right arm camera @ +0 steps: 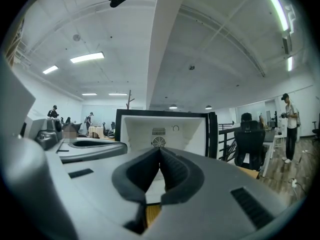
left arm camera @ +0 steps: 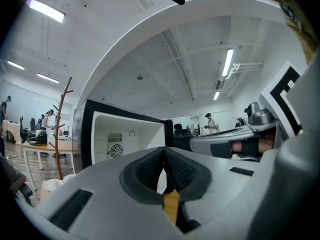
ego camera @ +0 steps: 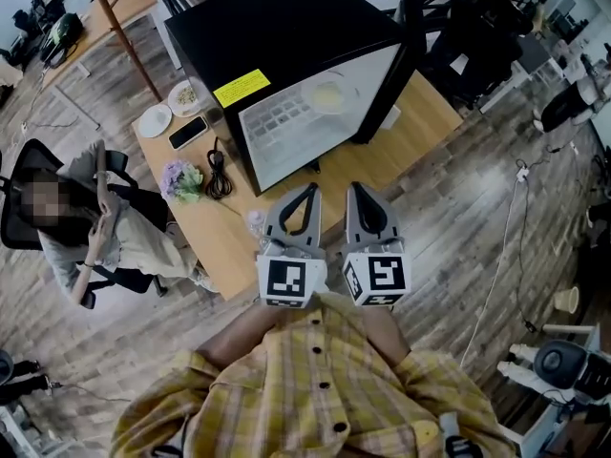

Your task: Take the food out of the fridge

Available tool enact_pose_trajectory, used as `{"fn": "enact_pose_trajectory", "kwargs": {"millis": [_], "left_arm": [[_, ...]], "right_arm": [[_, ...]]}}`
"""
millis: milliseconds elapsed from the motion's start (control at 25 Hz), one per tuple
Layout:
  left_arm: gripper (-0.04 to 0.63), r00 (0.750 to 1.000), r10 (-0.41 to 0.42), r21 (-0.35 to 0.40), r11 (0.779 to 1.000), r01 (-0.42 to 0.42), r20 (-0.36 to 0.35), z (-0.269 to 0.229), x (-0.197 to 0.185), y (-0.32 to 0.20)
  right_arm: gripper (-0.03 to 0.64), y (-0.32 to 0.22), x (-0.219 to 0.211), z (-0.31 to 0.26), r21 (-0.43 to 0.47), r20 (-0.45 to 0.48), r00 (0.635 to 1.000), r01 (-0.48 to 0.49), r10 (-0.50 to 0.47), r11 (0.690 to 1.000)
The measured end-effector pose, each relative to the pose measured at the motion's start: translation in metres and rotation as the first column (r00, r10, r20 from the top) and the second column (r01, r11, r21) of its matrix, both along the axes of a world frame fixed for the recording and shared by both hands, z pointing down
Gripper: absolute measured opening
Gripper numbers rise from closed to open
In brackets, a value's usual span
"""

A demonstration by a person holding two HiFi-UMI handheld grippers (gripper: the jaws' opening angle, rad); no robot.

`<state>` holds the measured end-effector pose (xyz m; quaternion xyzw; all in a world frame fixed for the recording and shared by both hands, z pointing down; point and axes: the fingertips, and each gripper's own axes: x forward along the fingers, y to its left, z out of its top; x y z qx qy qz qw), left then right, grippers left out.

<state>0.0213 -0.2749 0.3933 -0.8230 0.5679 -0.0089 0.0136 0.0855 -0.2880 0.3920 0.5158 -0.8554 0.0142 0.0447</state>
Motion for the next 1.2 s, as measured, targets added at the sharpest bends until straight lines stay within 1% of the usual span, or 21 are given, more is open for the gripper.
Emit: {"fn": "enact_pose_trajectory", "kwargs": {"millis": [120, 280, 440, 600, 680, 800, 880, 960, 1040, 1200], "left_arm": [[0.008, 1.000, -0.022, -0.012, 1.000, 0.022, 0.003, 0.003, 0.003, -0.016], [0.008, 0.999, -0.038, -0.016, 0.999, 0.038, 0.011, 0.006, 0.010, -0.031], [0.008, 0.997, -0.058, -0.013, 0.998, 0.058, 0.045, 0.007, 0.017, -0.042], [0.008, 0.993, -0.081, -0.010, 0.997, 0.082, 0.087, 0.008, 0.020, -0.051], [0.008, 0.988, -0.099, -0.003, 0.995, 0.100, 0.119, 0.010, 0.019, -0.055], [0.008, 0.984, -0.118, -0.010, 0.993, 0.120, 0.132, 0.014, 0.019, -0.063], [0.008, 0.983, -0.127, -0.009, 0.992, 0.129, 0.135, 0.015, 0.021, -0.068], [0.008, 0.980, -0.138, -0.014, 0.990, 0.141, 0.143, 0.015, 0.021, -0.074], [0.008, 0.978, -0.146, -0.021, 0.988, 0.151, 0.149, 0.016, 0.021, -0.078], [0.008, 0.977, -0.159, -0.037, 0.986, 0.165, 0.144, 0.017, 0.021, -0.086]], "right_arm": [[0.008, -0.020, 0.004, 0.005, -0.034, 0.046, 0.998, 0.033, -0.031, 0.999], [0.008, -0.048, 0.012, 0.022, -0.103, 0.063, 0.997, 0.049, -0.042, 0.993], [0.009, -0.076, 0.017, 0.039, -0.196, 0.168, 0.984, 0.094, -0.061, 0.976], [0.009, -0.100, 0.021, 0.052, -0.271, 0.299, 0.953, 0.141, -0.056, 0.952], [0.009, -0.111, 0.021, 0.059, -0.312, 0.393, 0.919, 0.174, -0.040, 0.934], [0.009, -0.126, 0.018, 0.071, -0.374, 0.542, 0.841, 0.239, 0.002, 0.896], [0.016, -0.136, 0.017, 0.076, -0.399, 0.612, 0.791, 0.278, 0.028, 0.874], [0.041, -0.146, 0.015, 0.082, -0.421, 0.681, 0.730, 0.324, 0.059, 0.847], [0.075, -0.154, 0.014, 0.089, -0.444, 0.732, 0.675, 0.365, 0.096, 0.819], [0.075, -0.167, 0.015, 0.107, -0.501, 0.791, 0.578, 0.423, 0.201, 0.755]]}}
